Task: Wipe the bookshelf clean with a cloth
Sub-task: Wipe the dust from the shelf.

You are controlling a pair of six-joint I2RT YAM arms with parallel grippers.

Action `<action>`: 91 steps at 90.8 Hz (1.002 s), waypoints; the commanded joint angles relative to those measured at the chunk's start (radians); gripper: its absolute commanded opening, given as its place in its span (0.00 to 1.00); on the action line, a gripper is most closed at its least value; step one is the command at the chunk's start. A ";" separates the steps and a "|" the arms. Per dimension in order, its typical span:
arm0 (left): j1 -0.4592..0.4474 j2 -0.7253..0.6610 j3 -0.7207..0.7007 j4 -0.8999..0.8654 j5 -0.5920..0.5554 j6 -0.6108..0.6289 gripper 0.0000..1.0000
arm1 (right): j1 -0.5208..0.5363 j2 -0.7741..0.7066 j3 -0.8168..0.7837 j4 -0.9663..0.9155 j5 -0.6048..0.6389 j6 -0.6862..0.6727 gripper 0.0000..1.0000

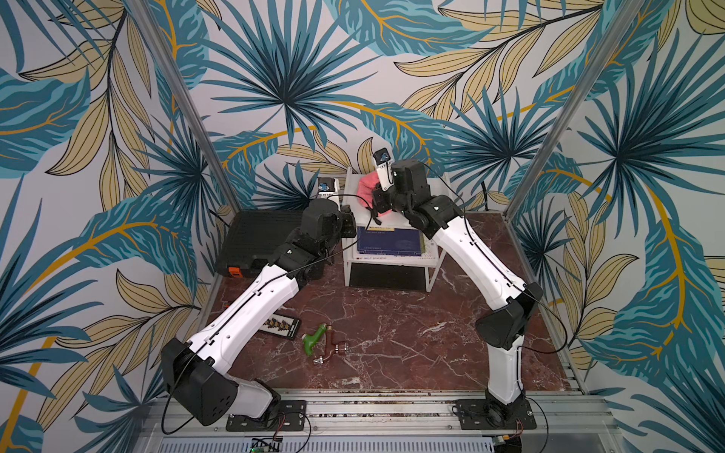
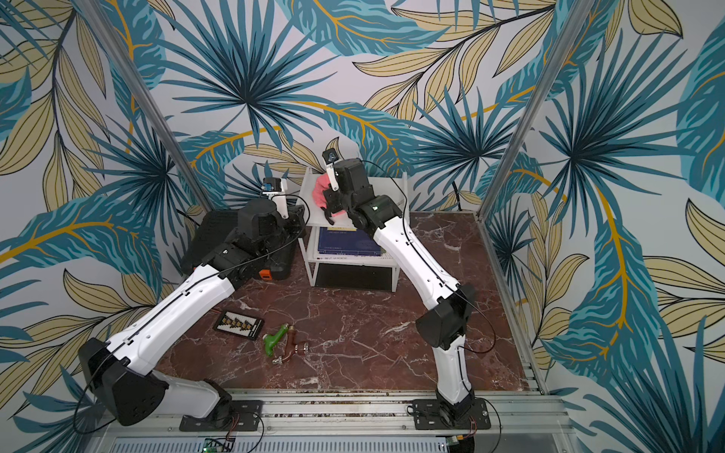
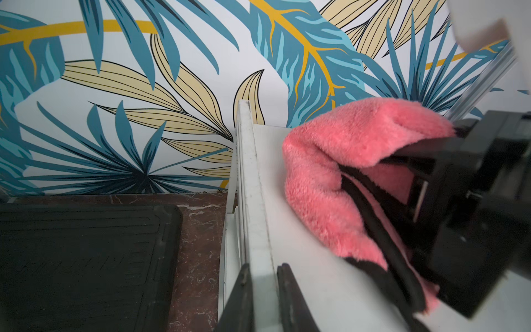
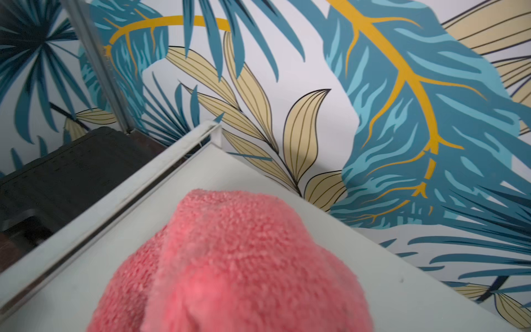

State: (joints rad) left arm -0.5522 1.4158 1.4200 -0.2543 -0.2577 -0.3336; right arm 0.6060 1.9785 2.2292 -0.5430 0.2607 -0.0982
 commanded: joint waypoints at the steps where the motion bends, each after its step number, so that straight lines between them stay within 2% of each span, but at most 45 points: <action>1: -0.005 -0.024 -0.018 -0.007 0.114 0.009 0.00 | -0.104 -0.163 -0.241 -0.008 0.025 0.024 0.00; 8: 0.021 -0.044 -0.043 0.009 0.126 0.001 0.00 | -0.220 -0.268 -0.392 0.035 0.061 0.079 0.00; 15: 0.032 -0.058 -0.062 0.023 0.117 -0.006 0.00 | -0.248 -0.242 -0.363 -0.046 0.097 0.066 0.00; 26: 0.032 -0.048 -0.066 0.037 0.128 -0.012 0.00 | -0.219 -0.091 -0.225 -0.081 -0.083 0.098 0.00; 32: 0.031 -0.038 -0.058 0.032 0.144 -0.025 0.00 | -0.184 0.012 -0.105 -0.100 -0.138 0.104 0.00; 44: 0.023 -0.026 -0.069 0.065 0.194 -0.039 0.00 | -0.112 0.247 0.254 -0.212 -0.251 0.091 0.00; 52: 0.014 -0.020 -0.066 0.077 0.201 -0.025 0.00 | -0.063 0.367 0.499 -0.328 -0.335 0.026 0.00; 58: 0.013 -0.022 -0.074 0.097 0.214 -0.014 0.00 | -0.024 0.414 0.632 -0.410 -0.349 -0.050 0.00; 68: 0.013 -0.031 -0.091 0.133 0.213 -0.010 0.00 | 0.034 0.413 0.701 -0.575 -0.318 -0.178 0.00; 80: 0.014 -0.046 -0.107 0.137 0.169 -0.004 0.00 | 0.039 0.356 0.702 -0.732 -0.303 -0.223 0.00; 91: 0.013 -0.059 -0.123 0.134 0.105 0.006 0.00 | 0.039 0.305 0.703 -0.765 -0.266 -0.266 0.00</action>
State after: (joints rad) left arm -0.5213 1.3792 1.3285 -0.1253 -0.1894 -0.3668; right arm 0.6430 2.3119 2.9437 -1.0527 -0.0010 -0.2859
